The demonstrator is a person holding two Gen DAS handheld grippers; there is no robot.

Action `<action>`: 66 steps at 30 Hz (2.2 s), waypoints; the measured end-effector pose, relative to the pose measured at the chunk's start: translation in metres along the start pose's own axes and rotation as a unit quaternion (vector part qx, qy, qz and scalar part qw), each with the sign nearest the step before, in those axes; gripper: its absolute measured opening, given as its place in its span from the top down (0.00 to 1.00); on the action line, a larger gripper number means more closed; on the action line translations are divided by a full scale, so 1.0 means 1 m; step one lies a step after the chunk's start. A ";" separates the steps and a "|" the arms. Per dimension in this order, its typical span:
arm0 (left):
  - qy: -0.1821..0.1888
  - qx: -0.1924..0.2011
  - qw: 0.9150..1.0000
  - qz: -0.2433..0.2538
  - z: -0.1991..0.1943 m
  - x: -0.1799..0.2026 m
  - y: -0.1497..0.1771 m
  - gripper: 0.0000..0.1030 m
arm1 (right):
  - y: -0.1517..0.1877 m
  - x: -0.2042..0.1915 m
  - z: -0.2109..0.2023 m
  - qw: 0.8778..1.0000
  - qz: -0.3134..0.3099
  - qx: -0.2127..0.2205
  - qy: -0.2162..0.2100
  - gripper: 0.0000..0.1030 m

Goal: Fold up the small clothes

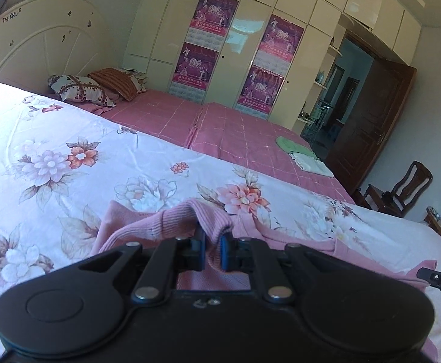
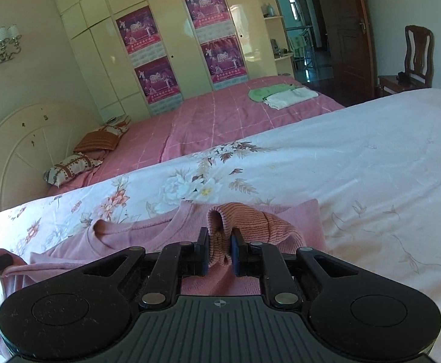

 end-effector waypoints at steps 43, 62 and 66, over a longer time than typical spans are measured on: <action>-0.117 -0.061 0.989 0.071 0.061 -0.059 0.029 0.95 | 0.010 0.042 0.094 0.989 -0.102 -0.058 0.093 0.97; -0.024 -0.072 0.985 0.154 0.037 0.025 0.017 0.45 | 0.011 -0.055 0.068 0.986 -0.150 -0.065 -0.043 0.21; 0.002 -0.100 0.979 0.179 0.045 0.050 0.037 0.48 | 0.039 -0.086 0.074 0.977 -0.185 -0.089 -0.062 0.27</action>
Point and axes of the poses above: each gripper's, at about its wrist camera, not at the fingertips, and z roughly the way its jaws point, x to its right, y to its underside, the point moved 5 cm from there along z, roughly the way its jaws point, and after that the axes turned 3 degrees about z, right-handed, at the moved point
